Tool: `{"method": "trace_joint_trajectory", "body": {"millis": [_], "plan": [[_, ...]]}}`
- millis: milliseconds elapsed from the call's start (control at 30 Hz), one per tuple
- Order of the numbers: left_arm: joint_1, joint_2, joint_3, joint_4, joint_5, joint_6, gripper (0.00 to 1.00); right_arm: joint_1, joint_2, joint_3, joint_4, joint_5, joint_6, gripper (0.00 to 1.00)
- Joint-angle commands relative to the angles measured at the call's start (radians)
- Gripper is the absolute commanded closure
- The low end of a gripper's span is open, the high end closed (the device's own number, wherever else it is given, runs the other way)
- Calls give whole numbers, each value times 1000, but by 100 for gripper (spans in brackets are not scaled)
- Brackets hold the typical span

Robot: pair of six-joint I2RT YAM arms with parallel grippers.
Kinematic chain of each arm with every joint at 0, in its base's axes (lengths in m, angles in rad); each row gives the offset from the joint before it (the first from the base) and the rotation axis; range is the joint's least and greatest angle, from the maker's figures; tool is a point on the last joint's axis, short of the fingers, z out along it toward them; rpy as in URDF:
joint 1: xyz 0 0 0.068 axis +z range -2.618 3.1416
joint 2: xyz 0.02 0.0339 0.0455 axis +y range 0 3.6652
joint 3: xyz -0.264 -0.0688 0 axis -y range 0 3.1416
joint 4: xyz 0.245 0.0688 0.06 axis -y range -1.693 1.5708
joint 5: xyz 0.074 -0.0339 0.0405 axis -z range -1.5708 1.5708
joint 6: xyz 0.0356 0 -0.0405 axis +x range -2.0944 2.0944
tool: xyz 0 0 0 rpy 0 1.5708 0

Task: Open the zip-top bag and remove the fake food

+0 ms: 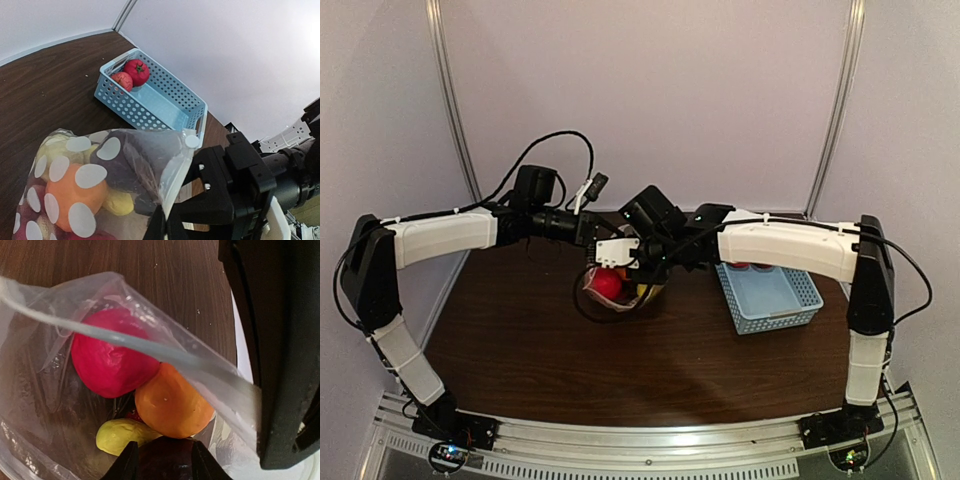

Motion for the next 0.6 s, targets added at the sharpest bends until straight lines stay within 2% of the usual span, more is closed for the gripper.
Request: {"method": "trace_joint_trajectory", "body": {"millis": [0,133,300,433,567], "plan": [[-17,-72,9,93,142,37,100,31,-15,2,34,99,-30,62],[-32,-116,-9,115,164,65,100,59,-65,-18,11,109,-50,57],[-32,-110,-12,109,117,57,100,63,-62,-28,0,110,-41,53],[-30,-77,4,24,-16,60,100,62,-37,-55,33,127,-66,45],[-15,-8,52,-93,-131,62,100,50,-2,-33,14,78,-53,43]]}}
